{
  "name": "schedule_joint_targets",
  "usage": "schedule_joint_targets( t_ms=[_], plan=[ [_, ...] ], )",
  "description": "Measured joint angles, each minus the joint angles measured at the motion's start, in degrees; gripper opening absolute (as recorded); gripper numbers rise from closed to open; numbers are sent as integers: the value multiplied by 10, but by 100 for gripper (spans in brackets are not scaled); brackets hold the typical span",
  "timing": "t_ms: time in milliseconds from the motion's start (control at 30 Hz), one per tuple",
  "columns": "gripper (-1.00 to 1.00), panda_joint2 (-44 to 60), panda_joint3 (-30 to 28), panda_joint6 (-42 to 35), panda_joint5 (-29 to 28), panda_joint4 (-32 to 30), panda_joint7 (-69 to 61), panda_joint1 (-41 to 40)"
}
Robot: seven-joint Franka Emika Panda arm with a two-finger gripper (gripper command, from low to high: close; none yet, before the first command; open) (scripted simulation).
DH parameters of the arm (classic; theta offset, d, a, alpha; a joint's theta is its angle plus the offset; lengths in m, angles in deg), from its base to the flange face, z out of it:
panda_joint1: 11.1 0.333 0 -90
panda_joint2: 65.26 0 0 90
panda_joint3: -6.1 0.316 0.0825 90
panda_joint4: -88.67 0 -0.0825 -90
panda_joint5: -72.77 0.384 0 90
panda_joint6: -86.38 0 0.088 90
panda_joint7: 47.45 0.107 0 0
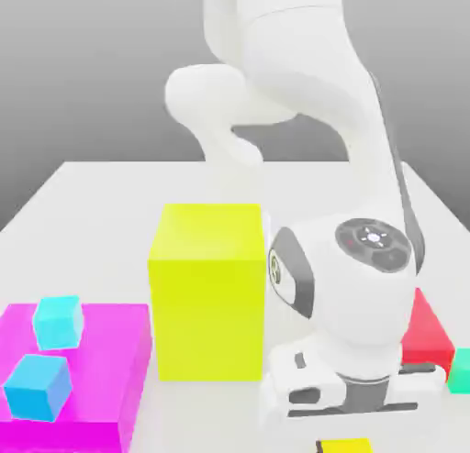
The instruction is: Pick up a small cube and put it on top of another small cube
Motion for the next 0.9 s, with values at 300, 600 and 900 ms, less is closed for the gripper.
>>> schedule_joint_targets(
  t_ms=[300,600,900],
  plan=[
    [-100,-159,-68,-103,5,-55,-52,-89],
    [-100,-313,-159,-185,46,-121,-152,-241],
    [100,-276,-191,-107,85,-164,-201,-262]
  ],
)
